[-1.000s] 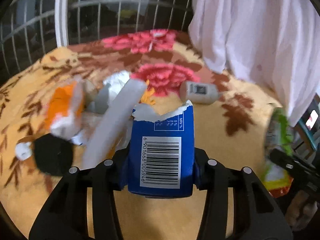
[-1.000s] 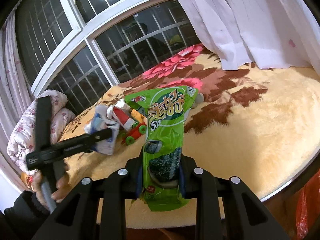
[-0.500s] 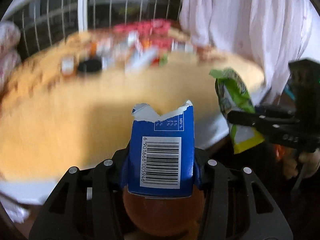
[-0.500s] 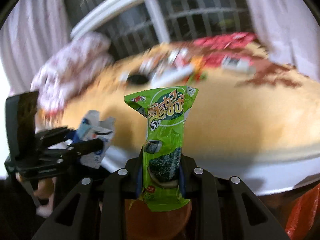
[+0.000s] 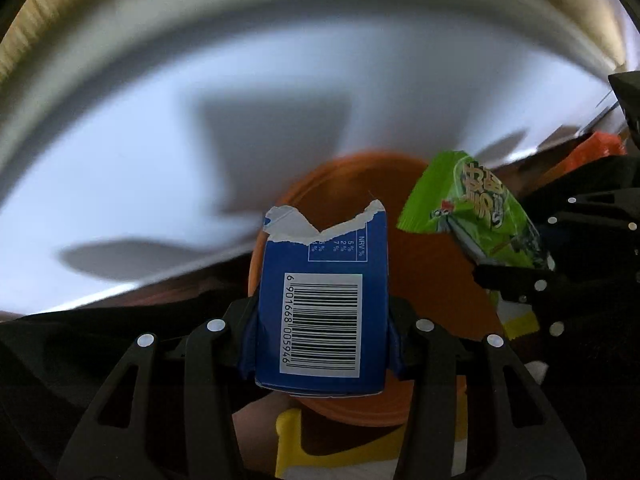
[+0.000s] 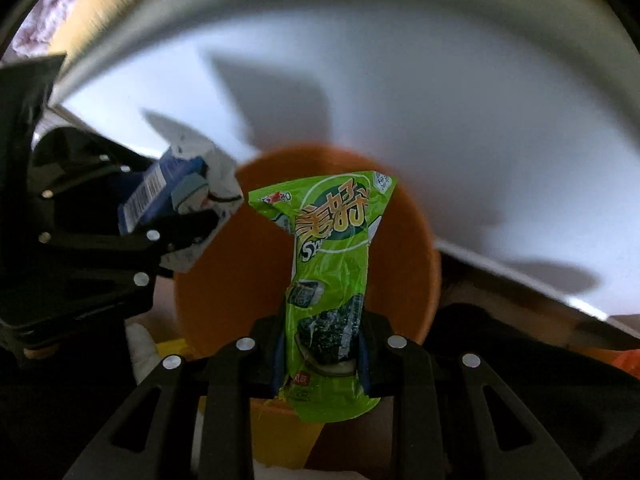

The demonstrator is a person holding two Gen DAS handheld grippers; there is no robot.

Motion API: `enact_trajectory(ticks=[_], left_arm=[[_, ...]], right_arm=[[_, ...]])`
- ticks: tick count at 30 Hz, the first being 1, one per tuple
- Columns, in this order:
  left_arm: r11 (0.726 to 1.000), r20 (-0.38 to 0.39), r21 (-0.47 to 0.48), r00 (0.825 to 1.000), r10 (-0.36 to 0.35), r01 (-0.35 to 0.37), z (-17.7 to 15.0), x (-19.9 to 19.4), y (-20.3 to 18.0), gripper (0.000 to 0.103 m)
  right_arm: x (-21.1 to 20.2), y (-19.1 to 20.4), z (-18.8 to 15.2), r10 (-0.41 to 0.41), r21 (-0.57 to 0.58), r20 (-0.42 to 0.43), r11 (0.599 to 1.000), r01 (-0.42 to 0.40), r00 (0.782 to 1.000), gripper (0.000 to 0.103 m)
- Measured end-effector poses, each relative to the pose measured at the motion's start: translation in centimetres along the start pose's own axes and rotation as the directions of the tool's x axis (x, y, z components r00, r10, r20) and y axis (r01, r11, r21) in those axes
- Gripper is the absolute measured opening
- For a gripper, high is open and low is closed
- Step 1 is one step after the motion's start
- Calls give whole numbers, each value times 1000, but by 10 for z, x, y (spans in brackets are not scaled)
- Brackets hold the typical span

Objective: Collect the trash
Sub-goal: 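Carry both items over the orange bucket and open both grippers to drop them, then grasp the white foam tube with the right gripper while the left grasps the orange wrapper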

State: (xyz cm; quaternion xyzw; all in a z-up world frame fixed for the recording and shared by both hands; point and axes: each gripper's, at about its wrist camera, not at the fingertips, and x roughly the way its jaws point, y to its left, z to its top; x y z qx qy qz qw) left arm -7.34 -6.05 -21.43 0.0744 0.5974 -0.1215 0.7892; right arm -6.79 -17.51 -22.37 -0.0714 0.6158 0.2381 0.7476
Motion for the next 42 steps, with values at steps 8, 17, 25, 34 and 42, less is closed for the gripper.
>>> enact_trajectory(ticks=[8, 17, 25, 34, 42], left_arm=[[997, -66, 67, 997, 46, -42, -1, 23, -14, 47], [996, -110, 56, 991, 72, -66, -7, 32, -3, 70], [995, -85, 69, 993, 76, -70, -8, 19, -9, 70], [998, 96, 55, 995, 13, -18, -9, -63, 3, 70], [998, 355, -47, 933, 50, -35, 6, -159, 39, 80]], right_arm=[[37, -8, 2, -4, 18, -93, 1000, 5, 996, 27], [35, -25, 16, 12, 61, -85, 998, -7, 996, 59], [0, -34, 19, 22, 85, -1, 996, -22, 1000, 59], [-82, -23, -8, 75, 39, 173, 996, -82, 982, 59], [-197, -43, 46, 232, 66, 418, 956, -284, 878, 62]])
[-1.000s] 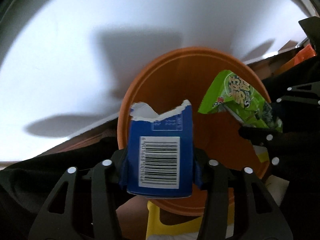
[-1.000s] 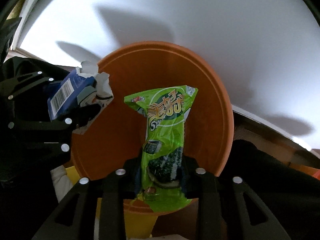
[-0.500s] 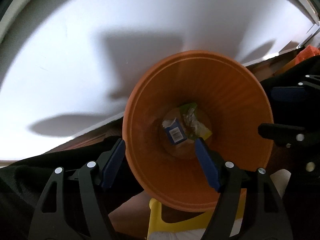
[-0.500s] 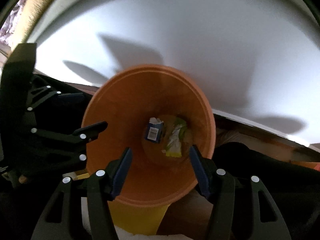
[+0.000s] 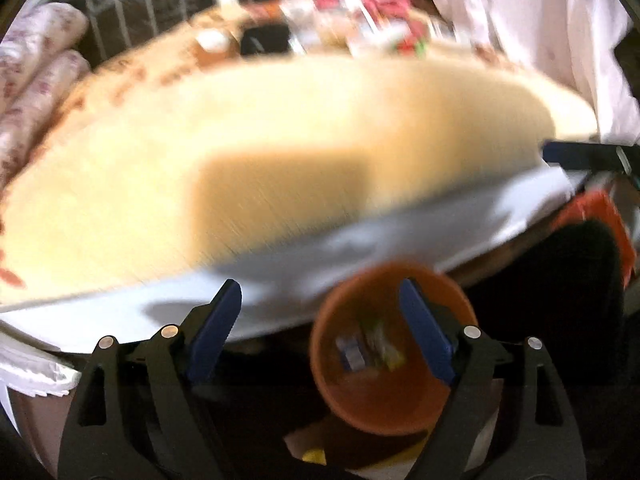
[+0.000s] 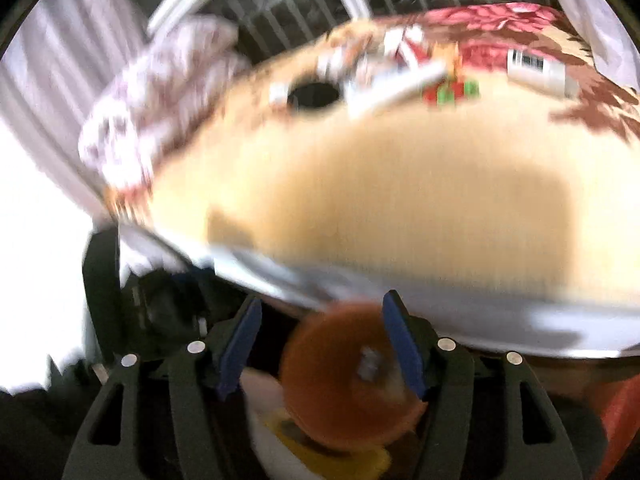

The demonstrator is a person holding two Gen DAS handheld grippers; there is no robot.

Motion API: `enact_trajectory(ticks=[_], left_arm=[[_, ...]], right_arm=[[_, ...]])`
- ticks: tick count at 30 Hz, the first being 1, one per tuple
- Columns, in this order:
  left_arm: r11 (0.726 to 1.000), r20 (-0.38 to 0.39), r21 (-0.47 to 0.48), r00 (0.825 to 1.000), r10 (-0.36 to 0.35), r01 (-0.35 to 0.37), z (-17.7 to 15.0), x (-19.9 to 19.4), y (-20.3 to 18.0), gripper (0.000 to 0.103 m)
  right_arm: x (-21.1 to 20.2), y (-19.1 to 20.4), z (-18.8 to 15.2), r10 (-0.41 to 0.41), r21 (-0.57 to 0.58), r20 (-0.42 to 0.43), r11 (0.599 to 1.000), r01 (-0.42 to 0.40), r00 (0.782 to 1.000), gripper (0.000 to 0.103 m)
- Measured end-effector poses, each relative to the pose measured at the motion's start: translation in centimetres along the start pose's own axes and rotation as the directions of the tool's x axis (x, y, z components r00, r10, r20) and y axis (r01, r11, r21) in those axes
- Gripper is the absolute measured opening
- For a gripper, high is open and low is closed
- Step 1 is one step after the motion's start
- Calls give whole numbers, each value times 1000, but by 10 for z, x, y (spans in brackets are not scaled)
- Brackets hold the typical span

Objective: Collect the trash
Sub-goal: 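Grasp the white foam tube with the right gripper while the left grasps the orange wrapper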

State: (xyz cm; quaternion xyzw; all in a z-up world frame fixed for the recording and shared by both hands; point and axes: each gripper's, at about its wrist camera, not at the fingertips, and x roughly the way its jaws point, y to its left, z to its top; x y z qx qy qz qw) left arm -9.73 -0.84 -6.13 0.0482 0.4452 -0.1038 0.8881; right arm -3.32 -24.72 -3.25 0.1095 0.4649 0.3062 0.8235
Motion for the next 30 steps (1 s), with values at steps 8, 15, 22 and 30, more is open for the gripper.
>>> enact_trajectory(ticks=[8, 15, 22, 30], left_arm=[[997, 96, -48, 994, 59, -54, 20, -19, 9, 80], [998, 104, -42, 994, 45, -40, 30, -18, 18, 80], [999, 130, -41, 991, 27, -22, 82, -10, 26, 80], [993, 122, -115, 992, -21, 35, 207, 34, 28, 90]], right_arm=[[63, -42, 113, 102, 322, 64, 939, -118, 993, 56], [100, -63, 146, 88, 464, 57, 880, -104, 994, 44], [87, -63, 137, 111, 421, 110, 895, -147, 988, 20], [2, -42, 84, 72, 278, 254, 950, -145, 965, 20]])
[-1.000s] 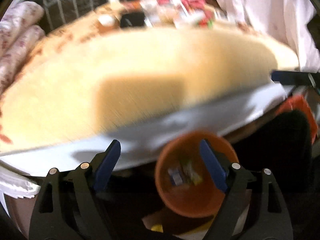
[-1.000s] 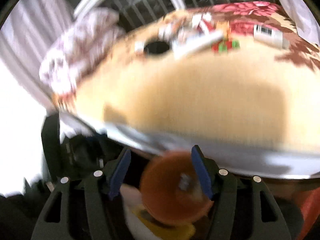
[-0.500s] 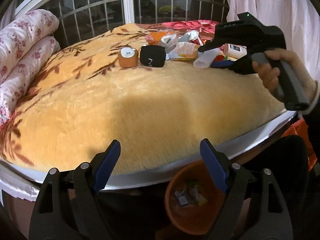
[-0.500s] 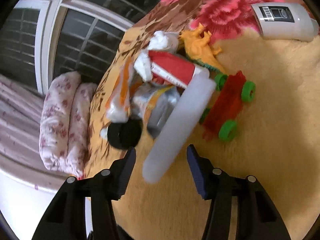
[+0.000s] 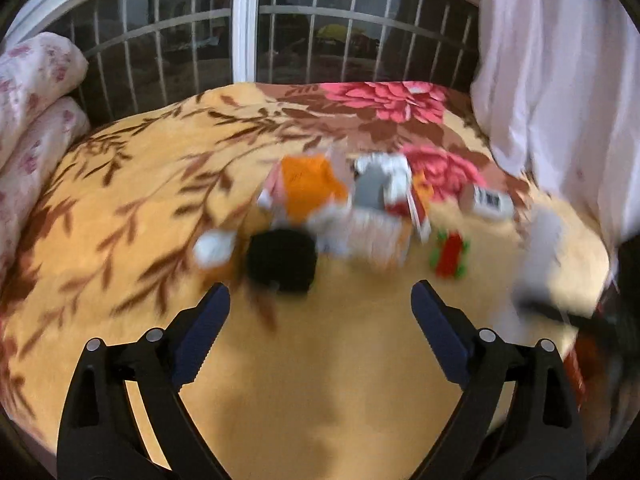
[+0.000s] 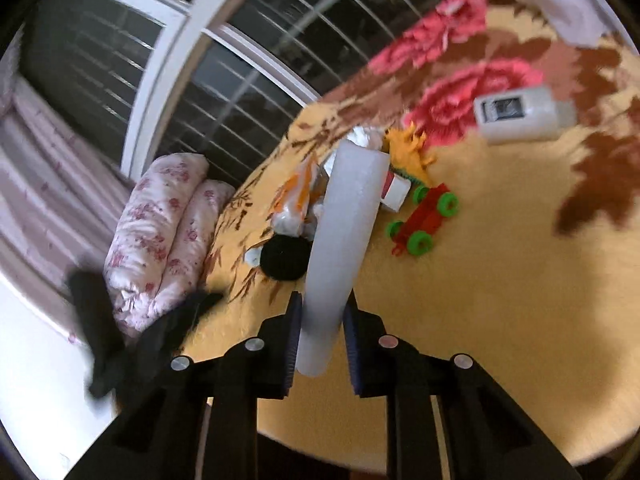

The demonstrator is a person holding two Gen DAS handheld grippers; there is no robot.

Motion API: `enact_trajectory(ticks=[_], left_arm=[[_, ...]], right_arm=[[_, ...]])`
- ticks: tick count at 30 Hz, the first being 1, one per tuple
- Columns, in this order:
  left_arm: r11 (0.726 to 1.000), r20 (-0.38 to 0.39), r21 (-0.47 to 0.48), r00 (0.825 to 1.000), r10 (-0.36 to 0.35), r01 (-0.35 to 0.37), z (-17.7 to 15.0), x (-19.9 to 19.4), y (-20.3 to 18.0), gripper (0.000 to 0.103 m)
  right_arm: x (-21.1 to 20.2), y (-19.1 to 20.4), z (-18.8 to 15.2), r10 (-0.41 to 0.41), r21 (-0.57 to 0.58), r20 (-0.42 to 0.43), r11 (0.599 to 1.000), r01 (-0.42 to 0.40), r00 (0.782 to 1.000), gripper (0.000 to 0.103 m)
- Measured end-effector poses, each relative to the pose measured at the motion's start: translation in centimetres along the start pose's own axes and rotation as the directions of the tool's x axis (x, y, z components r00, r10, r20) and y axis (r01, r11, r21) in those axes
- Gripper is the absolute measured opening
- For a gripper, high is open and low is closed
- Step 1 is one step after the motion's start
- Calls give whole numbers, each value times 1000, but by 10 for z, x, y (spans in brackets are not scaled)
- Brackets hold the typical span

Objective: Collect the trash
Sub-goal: 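Grasp the white foam tube with the right gripper while the left grasps the orange wrapper, then move both grippers over the orange bucket and release the tube and wrapper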

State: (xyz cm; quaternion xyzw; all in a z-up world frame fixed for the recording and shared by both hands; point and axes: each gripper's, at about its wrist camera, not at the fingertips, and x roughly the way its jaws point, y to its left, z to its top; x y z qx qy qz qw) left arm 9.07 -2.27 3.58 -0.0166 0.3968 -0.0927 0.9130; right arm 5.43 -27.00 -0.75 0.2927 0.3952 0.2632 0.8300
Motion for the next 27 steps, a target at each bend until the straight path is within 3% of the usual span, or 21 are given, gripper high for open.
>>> enact_trajectory(ticks=[4, 11, 13, 14, 15, 16, 21, 27], left_arm=[[999, -63, -12, 998, 29, -30, 35, 47, -6, 90], [988, -160, 26, 975, 152, -150, 60, 111, -9, 89], [986, -170, 28, 971, 168, -166, 62, 118, -7, 58], [988, -174, 15, 973, 153, -153, 62, 118, -4, 54], [990, -169, -3, 976, 141, -143, 63, 116, 0, 40], [991, -166, -13, 977, 132, -136, 63, 113, 2, 35], [994, -83, -42, 992, 100, -104, 60, 72, 8, 32], [999, 82, -29, 996, 33, -30, 39, -18, 1, 31]], right_arm=[[-26, 0, -15, -76, -75, 46, 994, 79, 996, 20], [-29, -9, -22, -80, -102, 29, 991, 82, 996, 20], [-27, -11, -22, -79, -104, 27, 991, 82, 996, 20], [-24, -11, -22, -77, -106, 23, 991, 79, 997, 20], [-23, -12, -22, -76, -103, 23, 992, 78, 997, 20], [-22, -12, -24, -76, -102, 23, 992, 78, 997, 20], [-22, -5, -27, -72, -113, 27, 991, 75, 997, 20], [-28, 20, -34, -72, -171, 42, 982, 79, 996, 20]])
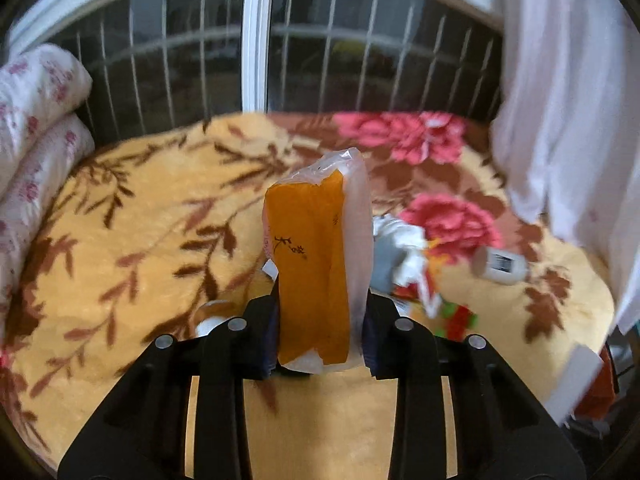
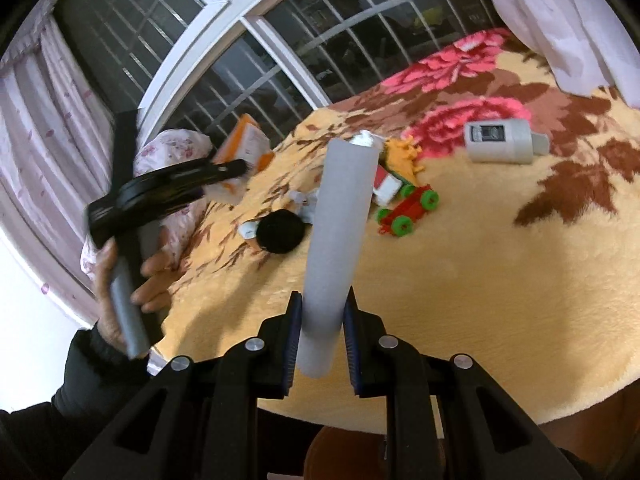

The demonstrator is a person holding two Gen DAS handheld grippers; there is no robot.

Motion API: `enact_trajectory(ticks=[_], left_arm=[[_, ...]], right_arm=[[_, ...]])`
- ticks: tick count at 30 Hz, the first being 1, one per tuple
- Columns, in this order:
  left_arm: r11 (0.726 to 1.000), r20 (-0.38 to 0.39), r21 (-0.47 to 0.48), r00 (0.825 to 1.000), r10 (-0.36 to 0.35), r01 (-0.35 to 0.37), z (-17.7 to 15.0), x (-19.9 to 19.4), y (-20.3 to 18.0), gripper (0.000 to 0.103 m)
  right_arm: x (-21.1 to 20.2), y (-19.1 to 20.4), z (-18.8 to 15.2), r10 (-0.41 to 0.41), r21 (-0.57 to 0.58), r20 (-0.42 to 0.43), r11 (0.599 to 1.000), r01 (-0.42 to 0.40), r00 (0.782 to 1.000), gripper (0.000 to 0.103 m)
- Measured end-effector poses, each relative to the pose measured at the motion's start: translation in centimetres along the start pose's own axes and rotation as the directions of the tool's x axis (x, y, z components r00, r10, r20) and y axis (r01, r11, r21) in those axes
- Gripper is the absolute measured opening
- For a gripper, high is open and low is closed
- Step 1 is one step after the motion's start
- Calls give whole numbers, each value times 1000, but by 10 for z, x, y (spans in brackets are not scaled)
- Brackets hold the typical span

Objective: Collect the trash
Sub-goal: 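Move both grippers over the orange bucket and release the tube and wrapper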

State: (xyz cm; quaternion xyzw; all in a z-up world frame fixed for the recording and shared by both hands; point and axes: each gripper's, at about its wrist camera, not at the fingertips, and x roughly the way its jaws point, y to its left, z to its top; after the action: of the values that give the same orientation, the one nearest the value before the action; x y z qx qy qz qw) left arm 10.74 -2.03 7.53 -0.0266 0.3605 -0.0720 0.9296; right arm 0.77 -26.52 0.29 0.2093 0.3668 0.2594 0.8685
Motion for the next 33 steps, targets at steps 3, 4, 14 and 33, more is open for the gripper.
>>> enact_trajectory(ticks=[3, 4, 14, 33], left_arm=[[999, 53, 23, 997, -47, 46, -21, -41, -4, 31], [997, 67, 34, 995, -68, 66, -32, -55, -6, 31], [982, 19, 109, 987, -160, 157, -166, -118, -15, 31], [974, -442, 104, 887, -135, 200, -312, -7, -13, 31]], right_arm=[[-5, 16, -4, -5, -47, 7, 999, 5, 1000, 20], [-7, 20, -5, -4, -58, 8, 998, 4, 1000, 20], [-33, 37, -51, -31, -192, -65, 981, 18, 997, 20], [52, 1, -206, -178, -315, -545, 949, -3, 819, 20]])
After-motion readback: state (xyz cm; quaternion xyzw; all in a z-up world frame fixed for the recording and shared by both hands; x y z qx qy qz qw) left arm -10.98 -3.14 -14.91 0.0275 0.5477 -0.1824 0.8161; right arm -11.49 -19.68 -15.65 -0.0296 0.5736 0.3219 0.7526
